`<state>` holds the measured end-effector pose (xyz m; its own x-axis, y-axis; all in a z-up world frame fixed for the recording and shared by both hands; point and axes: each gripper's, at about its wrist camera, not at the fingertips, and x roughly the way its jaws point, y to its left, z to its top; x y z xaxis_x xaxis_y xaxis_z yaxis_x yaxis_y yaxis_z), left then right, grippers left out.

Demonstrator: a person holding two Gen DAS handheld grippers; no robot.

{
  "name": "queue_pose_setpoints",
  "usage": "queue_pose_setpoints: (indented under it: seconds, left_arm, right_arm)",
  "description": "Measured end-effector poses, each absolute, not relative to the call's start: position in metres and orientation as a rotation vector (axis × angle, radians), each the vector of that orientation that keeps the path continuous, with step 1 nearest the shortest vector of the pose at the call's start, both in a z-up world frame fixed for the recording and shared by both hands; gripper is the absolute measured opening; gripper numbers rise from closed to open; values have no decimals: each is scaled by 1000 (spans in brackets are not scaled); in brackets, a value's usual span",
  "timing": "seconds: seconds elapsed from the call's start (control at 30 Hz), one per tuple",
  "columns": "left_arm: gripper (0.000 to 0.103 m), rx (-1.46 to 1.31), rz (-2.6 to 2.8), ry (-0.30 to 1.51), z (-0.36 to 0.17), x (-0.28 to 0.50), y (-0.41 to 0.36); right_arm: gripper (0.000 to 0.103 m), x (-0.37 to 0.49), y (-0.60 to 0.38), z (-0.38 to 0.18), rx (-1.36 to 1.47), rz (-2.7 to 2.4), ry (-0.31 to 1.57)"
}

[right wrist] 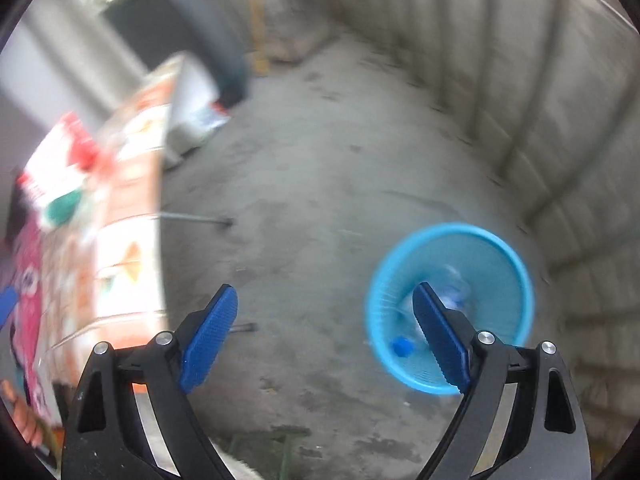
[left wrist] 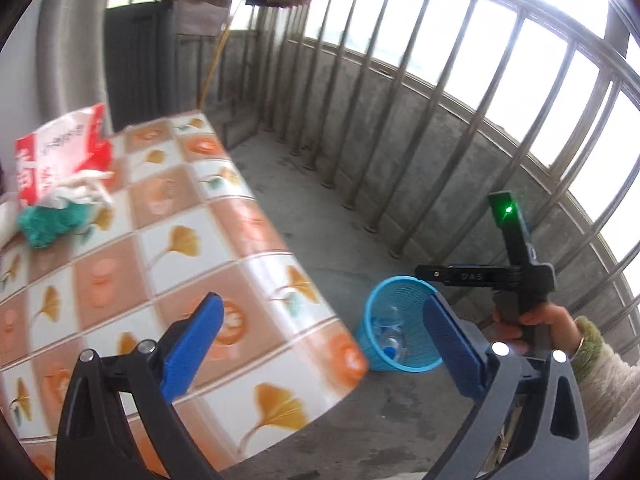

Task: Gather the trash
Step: 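Move both tools back toward the table, then grasp the white paper cup with the right tool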

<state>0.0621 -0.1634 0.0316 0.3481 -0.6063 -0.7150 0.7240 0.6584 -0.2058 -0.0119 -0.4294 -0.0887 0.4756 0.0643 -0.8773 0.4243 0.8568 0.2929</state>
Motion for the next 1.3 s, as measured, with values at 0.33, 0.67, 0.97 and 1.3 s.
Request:
queue_pose_setpoints:
  seconds: [0.33,0.67,0.97,1.3]
  left_arm:
    - [97,-74,-721,762,48,98,-37]
    - [97,-291,-477,723,45,163,108]
    - [97,-553,-221,809,19,291,242]
    - [69,-585,-186,884,-28,438,263]
  right_arm:
    - [85,72,-316,-15,455,140,915]
    - [85,129,-201,3,455,356,882]
    - [85,142,-88,16,70,512,844]
    - [82,208,-1,37,-49,504,718]
